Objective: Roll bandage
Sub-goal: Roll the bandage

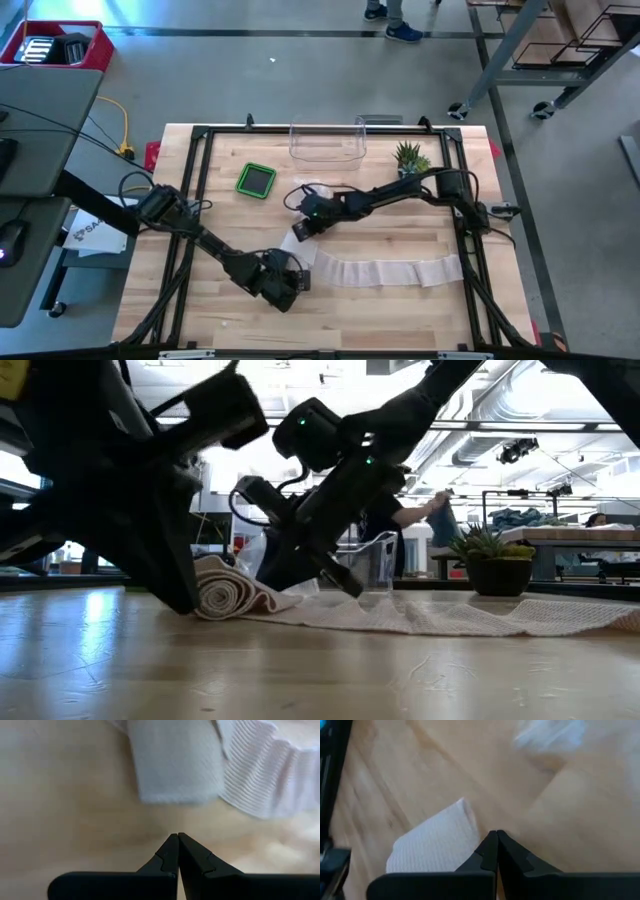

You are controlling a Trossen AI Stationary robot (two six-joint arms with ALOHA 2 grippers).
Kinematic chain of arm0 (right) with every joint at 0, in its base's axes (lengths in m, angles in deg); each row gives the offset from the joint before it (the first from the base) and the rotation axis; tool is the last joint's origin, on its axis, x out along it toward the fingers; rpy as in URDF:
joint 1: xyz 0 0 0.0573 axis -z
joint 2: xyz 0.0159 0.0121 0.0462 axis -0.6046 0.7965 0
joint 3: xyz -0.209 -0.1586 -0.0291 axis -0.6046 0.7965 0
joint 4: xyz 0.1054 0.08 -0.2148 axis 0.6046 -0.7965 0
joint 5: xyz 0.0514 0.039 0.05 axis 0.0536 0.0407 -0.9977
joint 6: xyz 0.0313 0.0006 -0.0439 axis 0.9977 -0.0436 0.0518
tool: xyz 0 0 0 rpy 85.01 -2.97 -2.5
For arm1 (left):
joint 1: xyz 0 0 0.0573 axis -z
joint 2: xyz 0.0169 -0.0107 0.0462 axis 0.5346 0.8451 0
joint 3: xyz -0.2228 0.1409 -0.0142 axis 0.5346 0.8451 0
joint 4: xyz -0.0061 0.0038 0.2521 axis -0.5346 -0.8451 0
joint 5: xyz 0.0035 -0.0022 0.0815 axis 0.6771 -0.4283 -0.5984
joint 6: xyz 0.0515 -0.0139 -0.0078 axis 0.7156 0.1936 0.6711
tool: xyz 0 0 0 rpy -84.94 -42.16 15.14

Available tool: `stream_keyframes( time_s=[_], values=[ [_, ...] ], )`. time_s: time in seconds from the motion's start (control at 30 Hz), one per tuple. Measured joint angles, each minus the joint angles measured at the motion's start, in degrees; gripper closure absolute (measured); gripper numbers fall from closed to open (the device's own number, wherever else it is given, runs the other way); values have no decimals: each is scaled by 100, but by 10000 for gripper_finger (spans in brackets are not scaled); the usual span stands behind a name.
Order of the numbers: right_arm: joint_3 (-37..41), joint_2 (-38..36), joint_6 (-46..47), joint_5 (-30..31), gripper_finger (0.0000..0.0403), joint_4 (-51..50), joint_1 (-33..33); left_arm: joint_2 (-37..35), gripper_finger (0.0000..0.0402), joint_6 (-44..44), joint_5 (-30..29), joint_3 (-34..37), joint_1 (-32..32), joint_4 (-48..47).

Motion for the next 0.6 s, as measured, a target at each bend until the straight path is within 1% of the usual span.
stream_keyframes(
  time_s=[0.3, 0.43, 0.6],
  values=[
    [0, 10, -142, -250, 403, -33, -187, 2, 401, 413, 73, 0, -353, -354],
    [5, 1, -140, -424, 403, -48, -226, 2, 401, 687, 368, 0, -497, -331],
    [-59, -8, -144, -624, 403, -137, -263, -97, 401, 809, 518, 0, -488, -396]
  ],
)
